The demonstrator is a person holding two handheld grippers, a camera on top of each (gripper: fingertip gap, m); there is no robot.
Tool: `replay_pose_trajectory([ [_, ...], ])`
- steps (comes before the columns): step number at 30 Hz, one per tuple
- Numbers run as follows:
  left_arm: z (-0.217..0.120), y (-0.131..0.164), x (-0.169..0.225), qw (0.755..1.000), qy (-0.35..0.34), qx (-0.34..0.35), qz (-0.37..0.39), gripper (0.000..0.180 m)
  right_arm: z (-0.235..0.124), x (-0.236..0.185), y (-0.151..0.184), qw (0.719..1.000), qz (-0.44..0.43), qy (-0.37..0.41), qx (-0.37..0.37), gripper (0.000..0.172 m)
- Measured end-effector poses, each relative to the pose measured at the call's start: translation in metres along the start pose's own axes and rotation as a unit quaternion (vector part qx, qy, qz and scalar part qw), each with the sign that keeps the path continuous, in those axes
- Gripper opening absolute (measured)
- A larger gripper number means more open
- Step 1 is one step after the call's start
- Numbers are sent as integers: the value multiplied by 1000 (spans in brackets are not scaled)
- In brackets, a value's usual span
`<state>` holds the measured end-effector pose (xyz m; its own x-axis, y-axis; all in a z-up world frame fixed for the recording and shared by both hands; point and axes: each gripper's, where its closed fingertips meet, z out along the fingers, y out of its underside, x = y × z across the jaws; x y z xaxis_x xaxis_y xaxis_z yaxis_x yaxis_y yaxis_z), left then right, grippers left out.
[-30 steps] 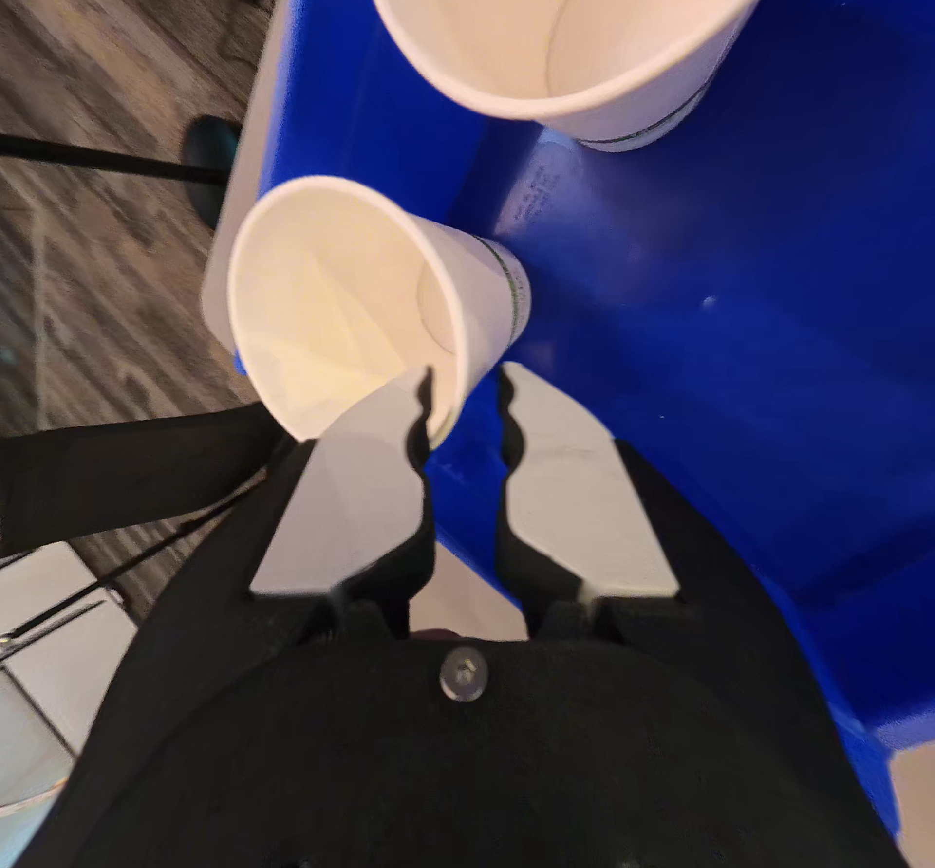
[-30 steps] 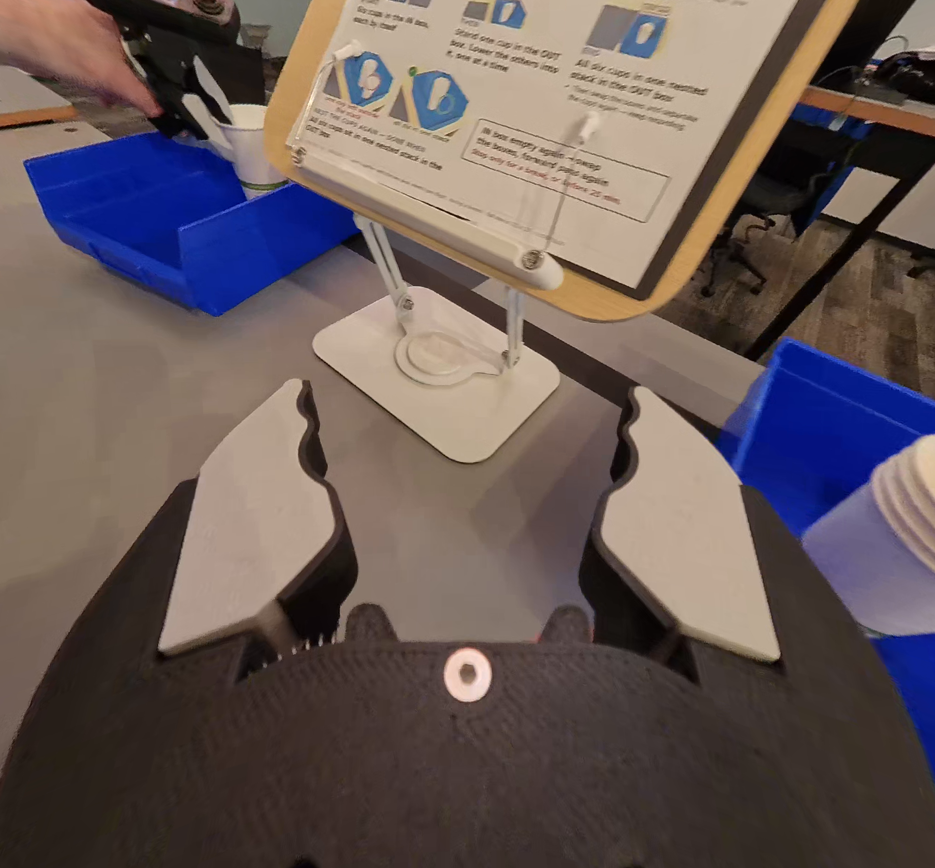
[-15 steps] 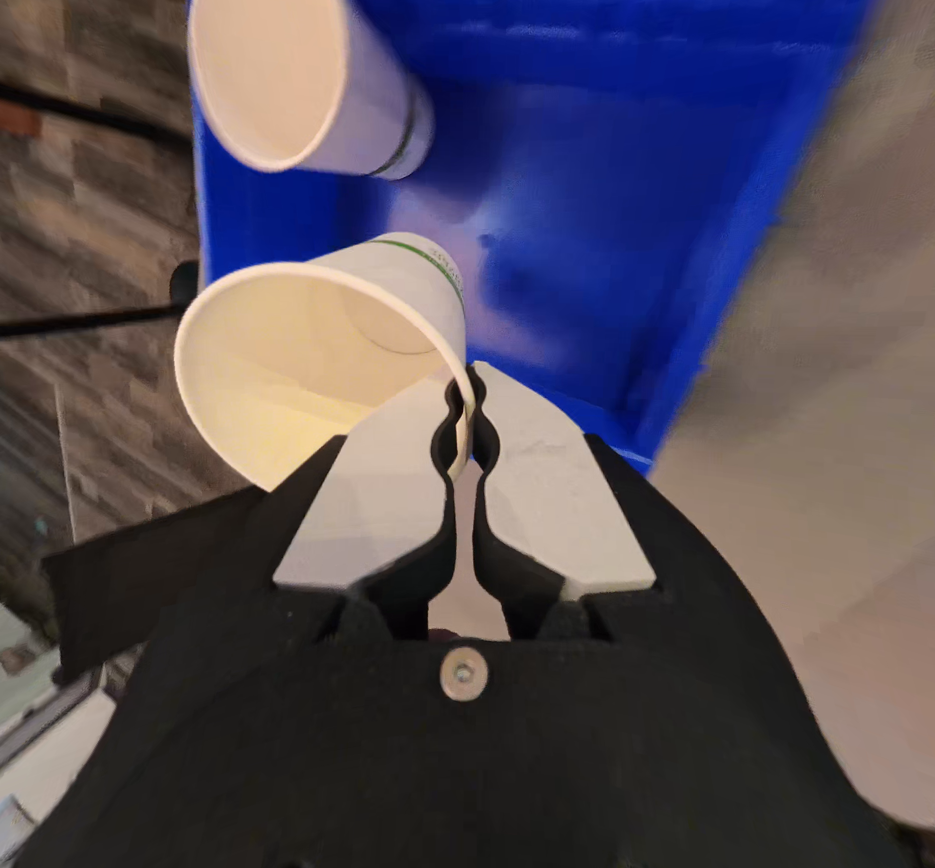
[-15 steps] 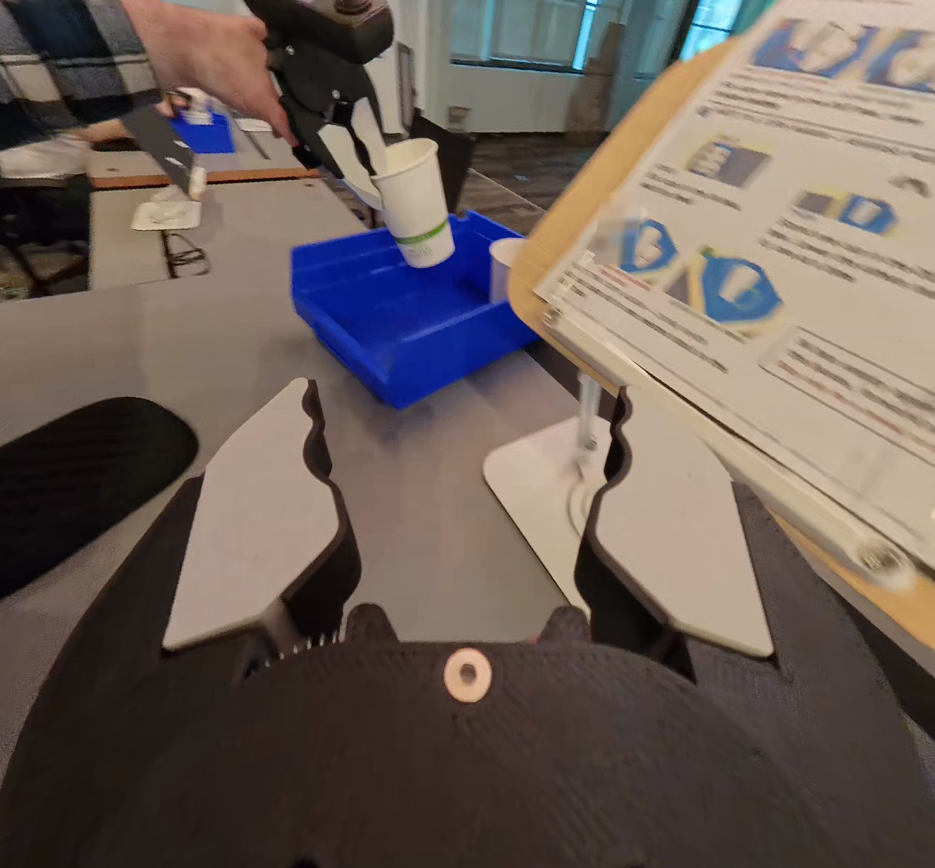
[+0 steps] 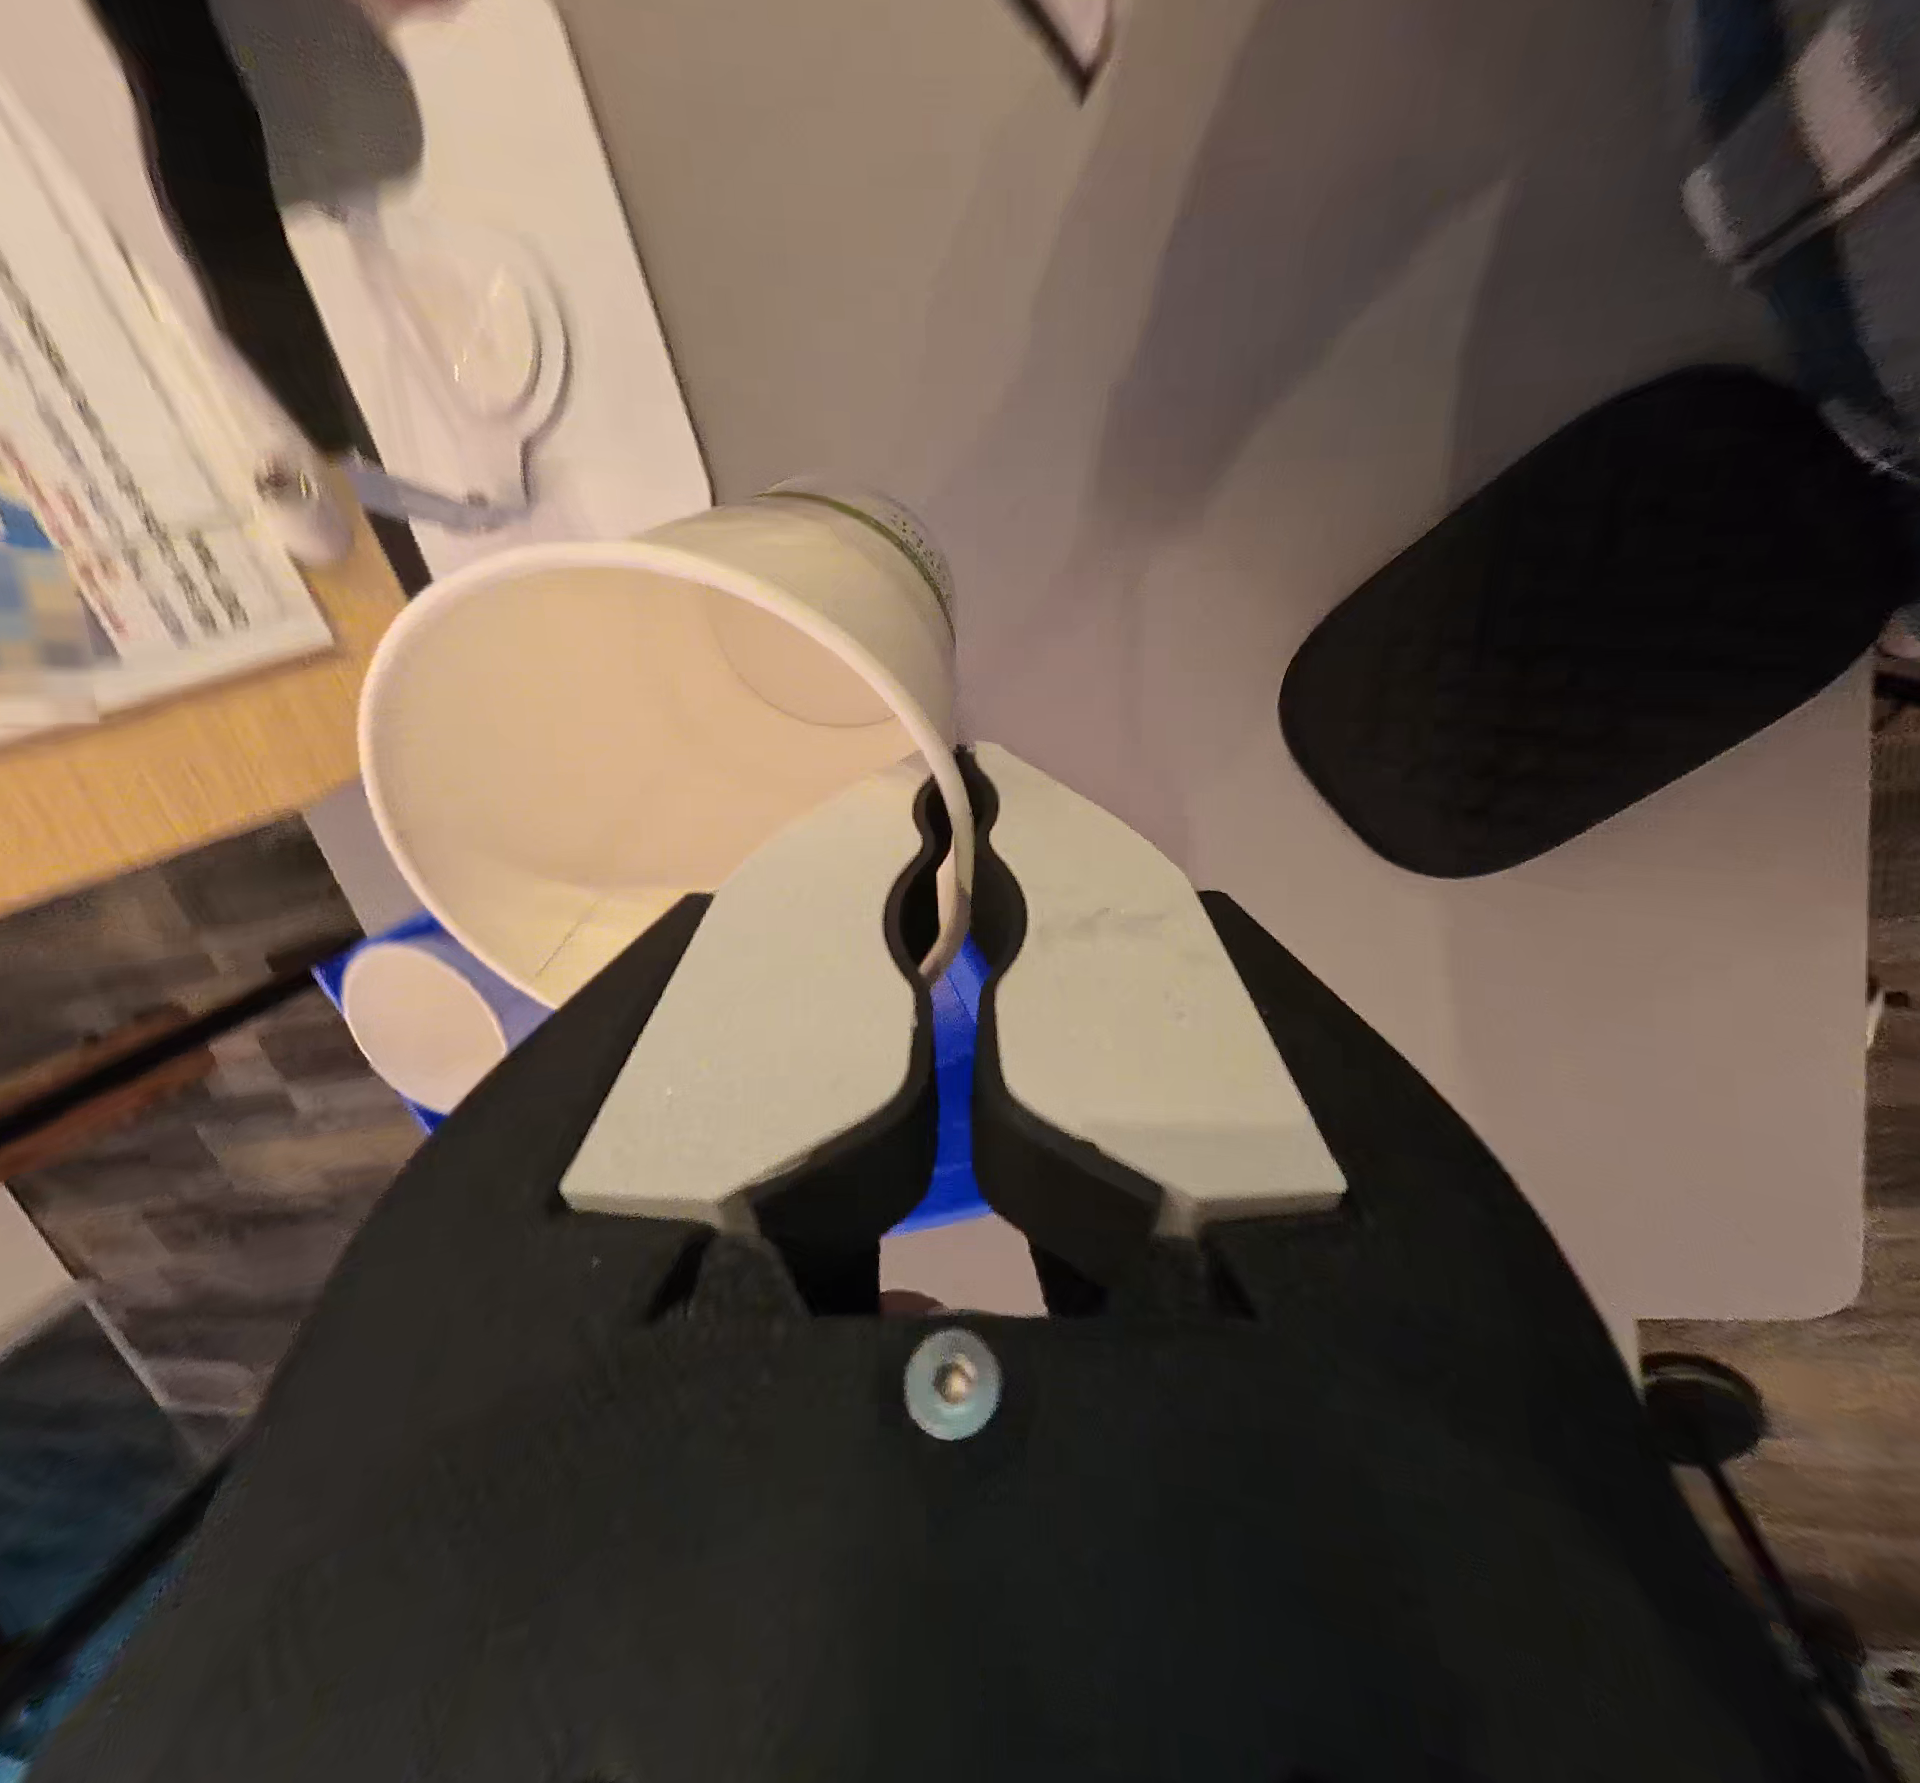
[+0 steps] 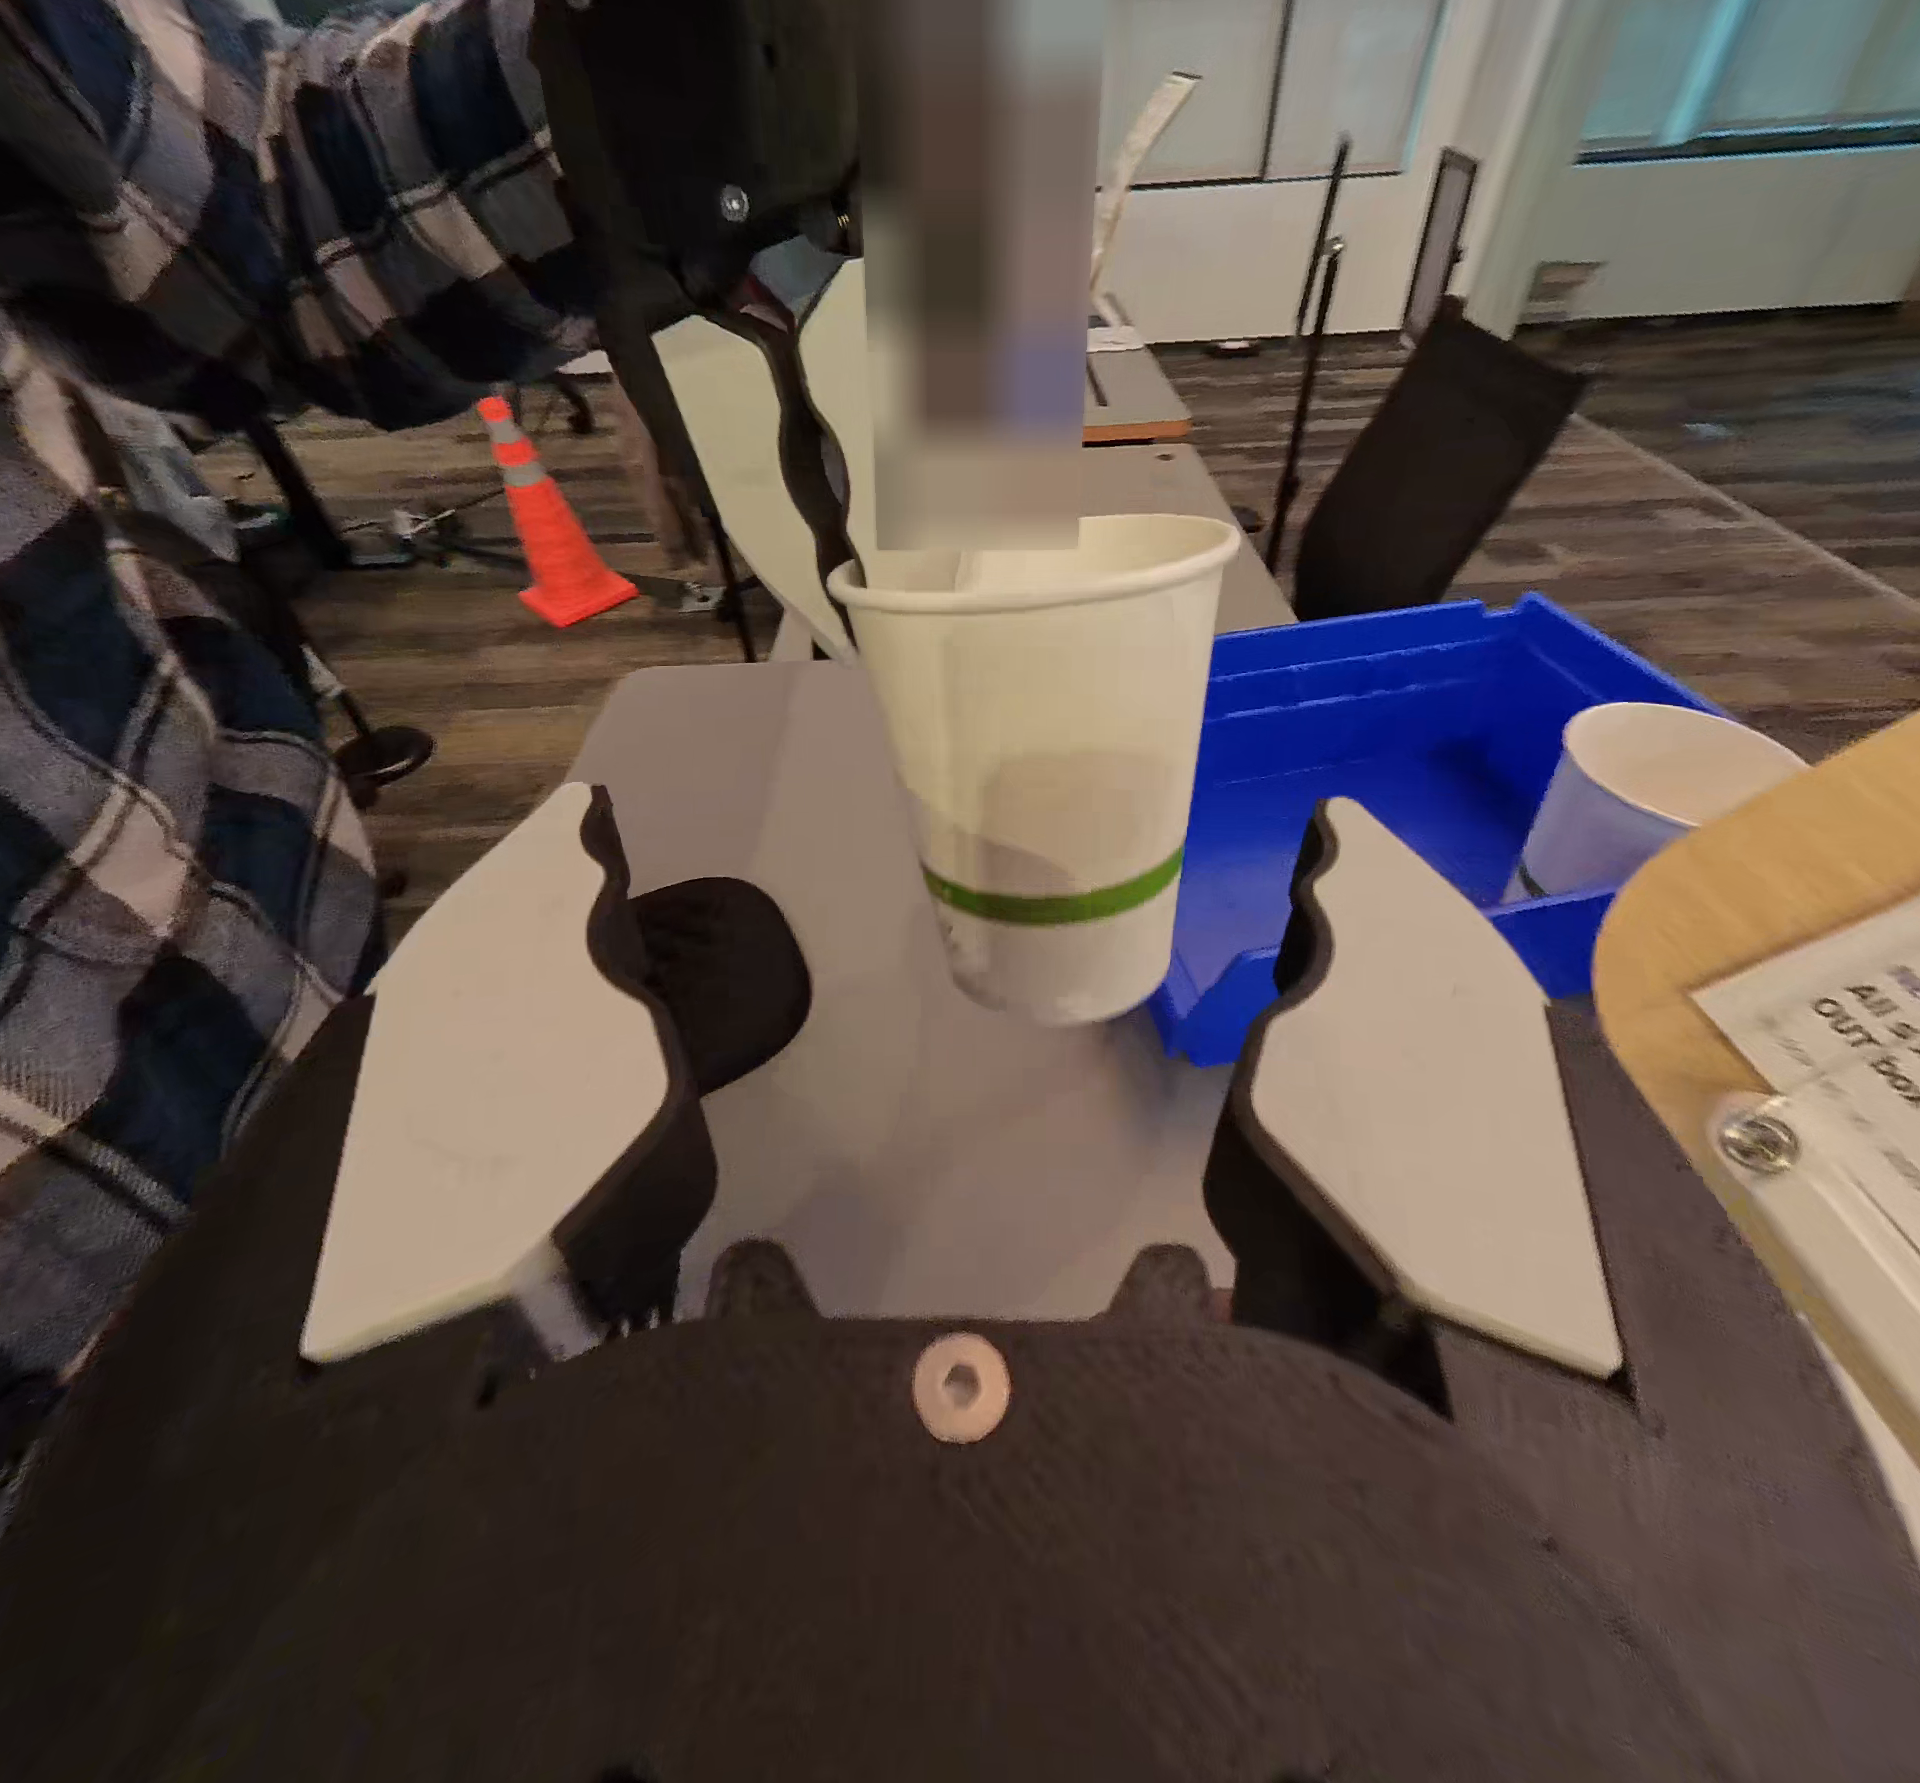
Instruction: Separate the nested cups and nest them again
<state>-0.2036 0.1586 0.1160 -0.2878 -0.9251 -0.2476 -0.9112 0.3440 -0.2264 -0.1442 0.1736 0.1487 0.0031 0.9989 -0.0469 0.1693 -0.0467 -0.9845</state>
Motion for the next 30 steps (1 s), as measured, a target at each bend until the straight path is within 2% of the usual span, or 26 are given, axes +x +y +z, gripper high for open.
replay_pose_trajectory([
  [8, 4, -57, 10, 994, 51, 27, 91, 0, -3, -24, 13, 998, -1, -61, -31, 121],
  [14, 10, -86, 18, 987, 72, 46, 139, 0, -8, -35, 9, 997, -4, -78, -9, 110],
  [23, 10, -100, 21, 986, 66, 67, 135, 1, -17, -38, 6, 997, 7, -74, 24, 98],
  [26, 6, -107, 8, 990, 36, 92, 101, 21, -28, -28, 6, 998, 22, -52, 33, 97],
  [30, -11, -116, -15, 985, -18, 166, 35, 45, -61, -4, 8, 998, 38, 4, 42, 97],
])
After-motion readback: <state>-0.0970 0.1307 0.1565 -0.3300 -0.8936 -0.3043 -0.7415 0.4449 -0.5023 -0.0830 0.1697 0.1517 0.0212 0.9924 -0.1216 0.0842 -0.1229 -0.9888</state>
